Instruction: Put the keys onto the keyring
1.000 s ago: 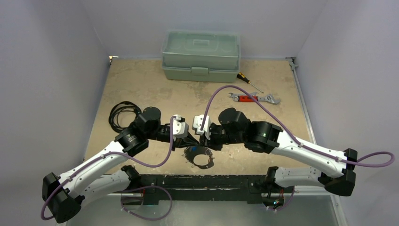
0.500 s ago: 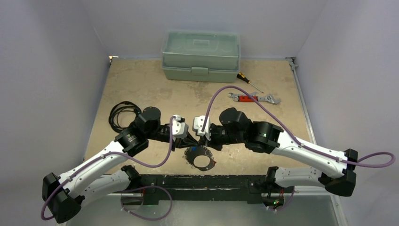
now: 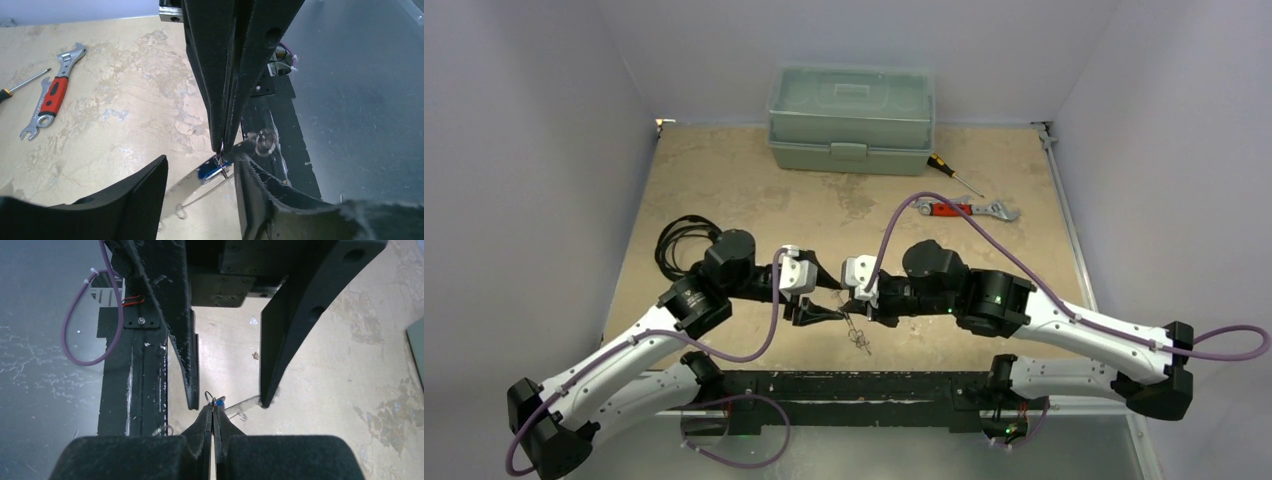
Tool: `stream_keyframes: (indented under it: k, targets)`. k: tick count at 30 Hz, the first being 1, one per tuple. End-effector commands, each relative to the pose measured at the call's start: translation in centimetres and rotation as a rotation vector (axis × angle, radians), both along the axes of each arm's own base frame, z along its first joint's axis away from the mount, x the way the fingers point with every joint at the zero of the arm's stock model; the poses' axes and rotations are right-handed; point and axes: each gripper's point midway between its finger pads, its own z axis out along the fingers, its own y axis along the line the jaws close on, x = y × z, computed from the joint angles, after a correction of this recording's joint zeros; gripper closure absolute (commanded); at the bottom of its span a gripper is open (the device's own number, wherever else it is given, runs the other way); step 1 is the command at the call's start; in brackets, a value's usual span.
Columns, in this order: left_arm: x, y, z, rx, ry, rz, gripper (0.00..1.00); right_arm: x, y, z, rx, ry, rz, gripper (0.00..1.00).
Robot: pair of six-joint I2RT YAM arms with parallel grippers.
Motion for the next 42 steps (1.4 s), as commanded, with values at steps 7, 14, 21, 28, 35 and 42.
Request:
stream_keyframes:
  k: [7, 14, 21, 28, 35, 42]
  targets:
    - [1.7, 0.9, 5.4, -0.13, -0.155, 0.122, 0.33, 0.8, -0.1, 5.4, 0.233, -0.109, -0.053, 1.0]
    - [2.3, 1.5, 5.8, -0.162, -0.181, 0.18, 0.33, 0.7, -1.0, 7.5, 0.383, -0.159, -0.075, 1.0]
    - [1.5, 0.4, 5.5, -0.173, -0.158, 0.085, 0.44, 0.1, -0.8, 8.0, 0.447, -0.166, -0.039, 1.0]
    - [0.7, 0.2, 5.3, -0.185, -0.16, 0.027, 0.67, 0.0, -0.6, 7.5, 0.444, -0.164, -0.031, 1.0]
    - [0.5, 0.2, 5.3, -0.184, -0.173, 0.014, 1.0, 0.1, -0.6, 8.1, 0.466, -0.174, -0.036, 1.0]
    - [0.6, 0.4, 5.5, -0.183, -0.188, 0.029, 1.0, -0.4, -1.6, 9.6, 0.527, -0.191, -0.032, 1.0]
